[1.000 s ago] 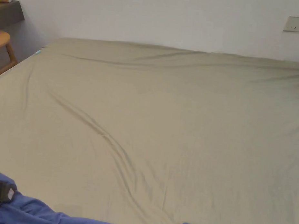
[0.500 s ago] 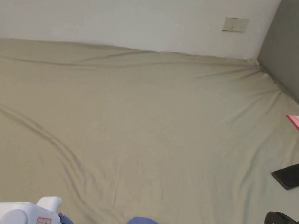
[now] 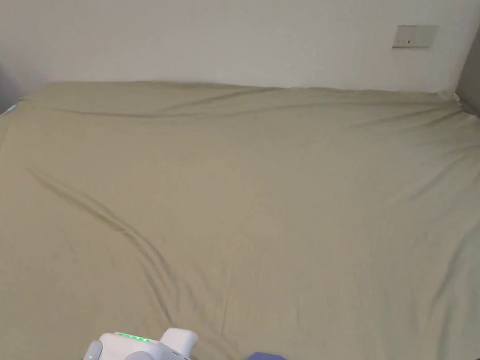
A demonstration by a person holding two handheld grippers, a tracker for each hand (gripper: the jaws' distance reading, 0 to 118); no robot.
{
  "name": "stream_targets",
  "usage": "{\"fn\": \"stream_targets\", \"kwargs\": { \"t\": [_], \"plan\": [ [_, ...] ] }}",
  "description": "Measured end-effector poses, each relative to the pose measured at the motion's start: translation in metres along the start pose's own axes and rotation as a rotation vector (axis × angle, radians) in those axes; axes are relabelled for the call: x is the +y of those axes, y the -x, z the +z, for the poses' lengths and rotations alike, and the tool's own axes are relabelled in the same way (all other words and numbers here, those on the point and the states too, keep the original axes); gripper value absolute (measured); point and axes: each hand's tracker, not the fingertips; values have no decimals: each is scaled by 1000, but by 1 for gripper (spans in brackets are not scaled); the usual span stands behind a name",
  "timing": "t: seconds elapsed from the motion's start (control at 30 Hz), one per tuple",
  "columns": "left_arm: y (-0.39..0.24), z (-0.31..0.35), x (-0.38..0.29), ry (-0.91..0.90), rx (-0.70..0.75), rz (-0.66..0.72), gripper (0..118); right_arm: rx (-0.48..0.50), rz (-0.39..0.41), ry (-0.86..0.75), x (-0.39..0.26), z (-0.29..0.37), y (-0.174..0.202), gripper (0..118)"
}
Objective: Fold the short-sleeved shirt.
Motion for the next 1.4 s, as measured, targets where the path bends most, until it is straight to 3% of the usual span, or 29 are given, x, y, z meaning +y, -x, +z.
{"fn": "stream_targets", "kwargs": {
  "t": [0.17,0.27,0.4,0.6,0.7,0.77,0.8,0.83,0.87,0.9,0.97,1.0,1.03,1.23,1.4],
  "plan": [
    [45,74,-9,-231,-183,177,114,0,-10,-3,1,5,-11,8],
    [91,112,-25,-343,-123,256,117,-5,-33,-7,3,8,-17,8],
    [157,114,-53,-220,-51,343,109,-12,-40,-13,3,12,-20,8],
    [218,61,-96,-115,-191,569,108,-15,-43,21,2,7,-18,8],
    [209,63,-92,-259,-361,565,109,-17,-36,37,2,4,-15,8],
    [200,44,-88,-176,-508,649,103,-19,-33,45,2,2,-14,8],
    [191,42,-86,-137,-513,665,103,-18,-36,49,2,0,-13,8],
    [174,39,-83,-102,-405,568,103,-14,-41,52,2,-1,-13,8],
    [158,51,-78,-182,-294,396,100,-13,-46,54,1,-3,-12,8],
    [146,53,-74,-155,-264,315,90,-13,-48,55,1,-4,-11,8],
    [161,48,-71,-109,-145,307,61,-2,-52,55,1,-5,-9,8],
    [164,52,-71,-104,-126,317,34,7,-53,57,1,-7,-8,8],
    [169,56,-71,-110,-94,324,29,12,-51,61,1,-9,-7,8],
    [177,62,-80,-192,-113,433,27,28,-44,56,-1,-14,-4,8],
    [162,69,-76,-189,-44,355,25,24,-49,72,-3,-18,-6,8]
  ]
}}
